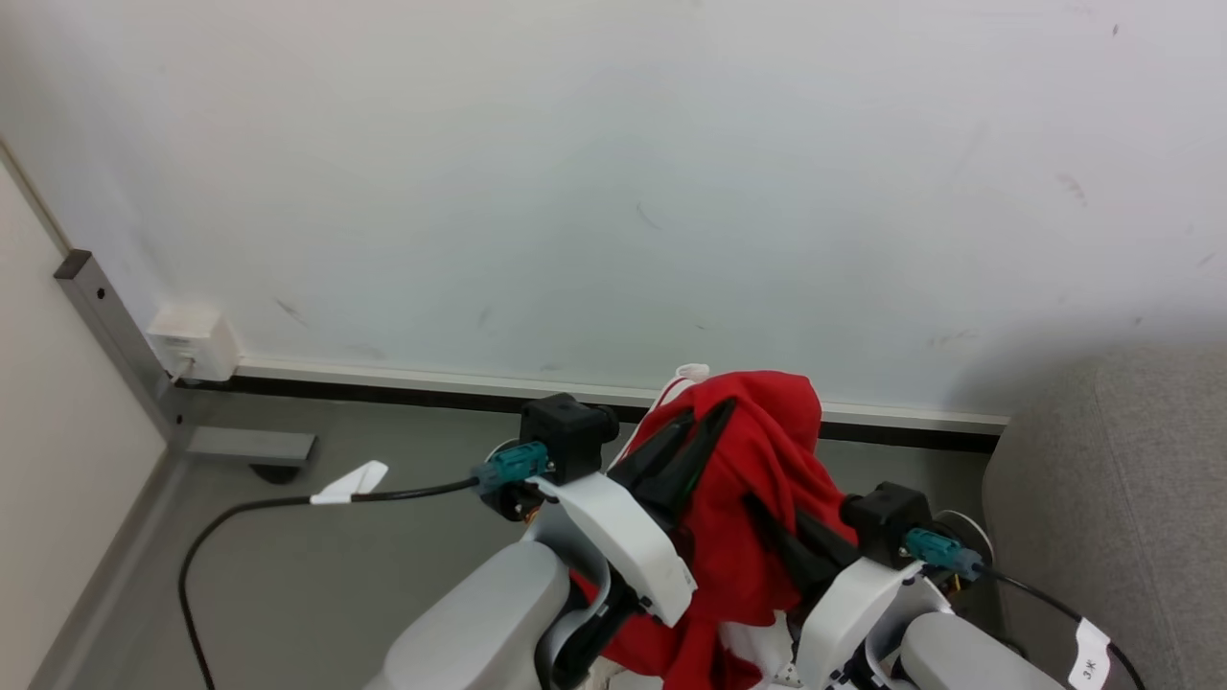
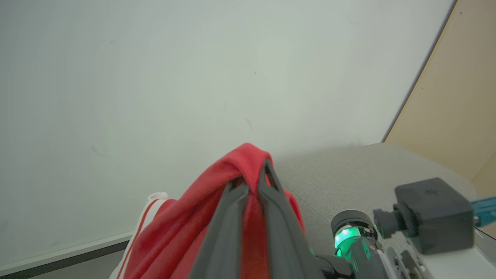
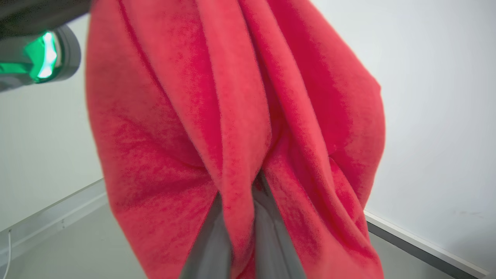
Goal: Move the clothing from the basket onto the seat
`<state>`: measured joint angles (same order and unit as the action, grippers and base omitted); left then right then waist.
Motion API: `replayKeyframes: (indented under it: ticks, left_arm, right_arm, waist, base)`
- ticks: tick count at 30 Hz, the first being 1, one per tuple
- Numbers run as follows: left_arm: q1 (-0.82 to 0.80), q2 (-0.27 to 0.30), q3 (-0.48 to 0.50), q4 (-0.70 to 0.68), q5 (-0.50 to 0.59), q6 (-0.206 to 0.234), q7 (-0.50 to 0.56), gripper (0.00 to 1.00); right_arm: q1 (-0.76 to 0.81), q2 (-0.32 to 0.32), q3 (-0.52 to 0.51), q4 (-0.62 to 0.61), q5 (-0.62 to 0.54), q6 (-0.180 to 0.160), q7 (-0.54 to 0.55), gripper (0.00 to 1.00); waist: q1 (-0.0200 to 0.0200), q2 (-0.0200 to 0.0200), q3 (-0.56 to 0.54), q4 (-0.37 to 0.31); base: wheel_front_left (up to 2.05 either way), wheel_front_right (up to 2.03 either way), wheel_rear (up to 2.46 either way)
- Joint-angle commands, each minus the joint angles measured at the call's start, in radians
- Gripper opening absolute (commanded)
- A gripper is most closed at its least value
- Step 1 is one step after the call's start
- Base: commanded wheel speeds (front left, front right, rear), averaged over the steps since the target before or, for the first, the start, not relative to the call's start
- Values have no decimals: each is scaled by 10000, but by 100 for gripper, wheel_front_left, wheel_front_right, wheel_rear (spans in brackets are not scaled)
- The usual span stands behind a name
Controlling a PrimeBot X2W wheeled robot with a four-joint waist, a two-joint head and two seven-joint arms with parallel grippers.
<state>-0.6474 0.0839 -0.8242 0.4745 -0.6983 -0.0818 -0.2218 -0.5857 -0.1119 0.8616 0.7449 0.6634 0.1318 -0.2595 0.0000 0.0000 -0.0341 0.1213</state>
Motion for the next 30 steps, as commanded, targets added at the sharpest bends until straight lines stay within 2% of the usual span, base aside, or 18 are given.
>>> replayKeyframes:
  ticks: [1,9,10,11,12,22,30]
  left_arm:
    - [82,99,37,41,-25,21,-126,0]
    - [432,135,11,113,-38,90,-214,0]
    - [470,135,1,87,-44,95,-222,33]
    - [506,136,7,43,-66,93,-238,91]
    - [538,141,6,4,-66,103,-249,100]
    - [831,393,24,-776,224,173,-350,100]
    - [1014,844,68,-1423,1075,285,-428,100]
  right_arm:
    - [171,-175,-263,-203,-192,-21,-54,0]
    - [1015,-664,-1866,-1707,-1097,-21,-54,0]
    - [1138,-725,-2030,-1875,-1223,-21,-53,0]
    - [1253,-776,-2158,-2058,-1372,-21,-55,0]
    - [1346,-818,-2309,-2223,-1506,-21,-55,0]
    - [1759,-1452,-3858,-3423,-2355,-21,-55,0]
    - [1757,-1928,-4752,-4272,-2907,-21,-54,0]
  waist:
    - [0,0,13,-58]
    - [0,0,108,-282]
    - [0,0,120,-308]
    - [0,0,136,-344]
    - [0,0,144,-374]
    - [0,0,246,-1052]
    - [0,0,469,-2307]
  base:
    - [0,0,0]
    - [0,0,0]
    - [0,0,0]
    - [0,0,0]
    - [0,0,0]
    - [0,0,0]
    - [0,0,0]
